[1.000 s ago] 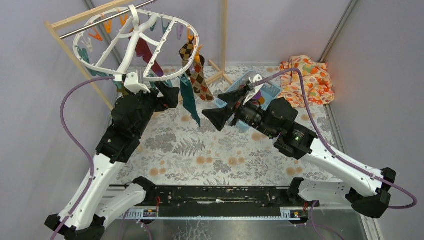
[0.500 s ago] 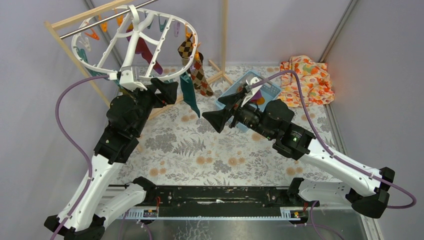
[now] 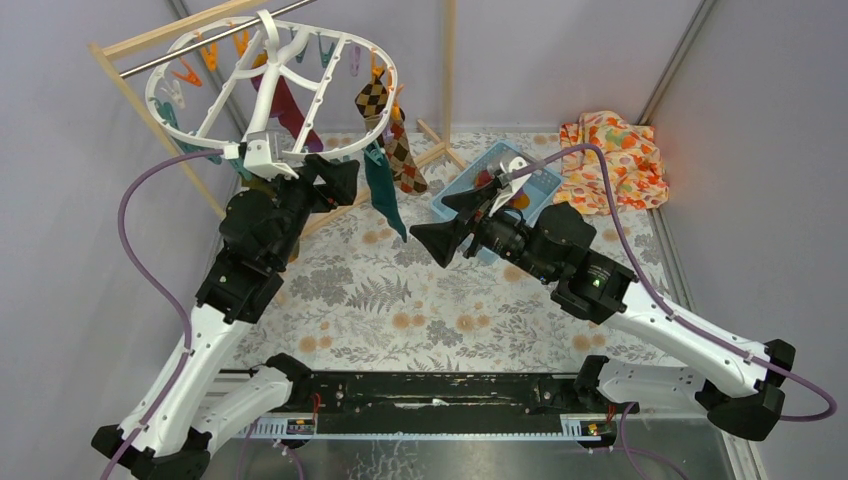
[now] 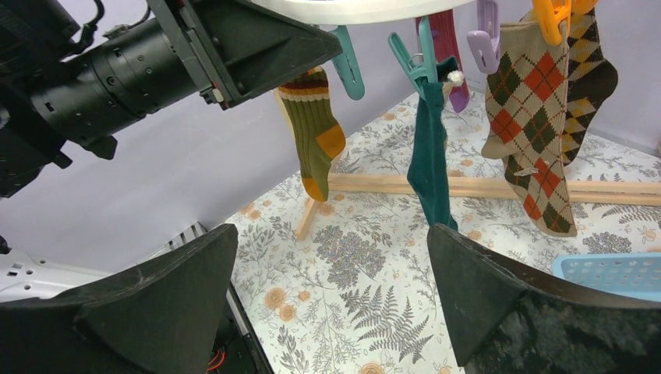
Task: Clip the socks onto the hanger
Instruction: Open the clamp at the hanger.
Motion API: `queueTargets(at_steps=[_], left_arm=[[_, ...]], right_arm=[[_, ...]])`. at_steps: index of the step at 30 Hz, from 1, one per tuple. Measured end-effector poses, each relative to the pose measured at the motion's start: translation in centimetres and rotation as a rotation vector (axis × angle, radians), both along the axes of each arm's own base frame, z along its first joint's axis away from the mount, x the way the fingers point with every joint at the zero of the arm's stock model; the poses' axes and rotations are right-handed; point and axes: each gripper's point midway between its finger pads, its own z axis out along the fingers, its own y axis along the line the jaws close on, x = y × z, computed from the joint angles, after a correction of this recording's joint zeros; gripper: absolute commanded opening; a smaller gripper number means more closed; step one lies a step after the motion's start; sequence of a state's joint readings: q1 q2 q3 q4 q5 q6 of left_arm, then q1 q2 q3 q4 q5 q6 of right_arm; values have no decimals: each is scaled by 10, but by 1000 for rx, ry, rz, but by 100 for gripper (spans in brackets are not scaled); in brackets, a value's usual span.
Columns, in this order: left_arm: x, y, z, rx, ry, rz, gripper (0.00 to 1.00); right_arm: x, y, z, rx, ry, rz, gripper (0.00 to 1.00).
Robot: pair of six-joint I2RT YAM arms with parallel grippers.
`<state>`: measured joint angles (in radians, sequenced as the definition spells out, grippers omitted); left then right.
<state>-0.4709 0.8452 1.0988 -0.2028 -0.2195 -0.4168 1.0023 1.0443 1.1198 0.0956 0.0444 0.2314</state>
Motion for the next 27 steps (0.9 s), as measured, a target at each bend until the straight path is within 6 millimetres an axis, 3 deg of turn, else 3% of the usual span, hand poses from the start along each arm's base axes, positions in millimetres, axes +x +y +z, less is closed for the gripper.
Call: queueTargets(at_steps=[11, 17, 27], left_arm=[[12, -6, -12, 6, 11, 0, 90], [17, -8, -12, 8, 7, 1, 78], [15, -4, -8, 4, -6, 17, 70]], right_arm=[[-2, -9, 3, 12, -6, -19, 100], [-2, -11, -1, 8, -2, -23, 100], [-2, -11, -3, 5, 2, -23, 100]])
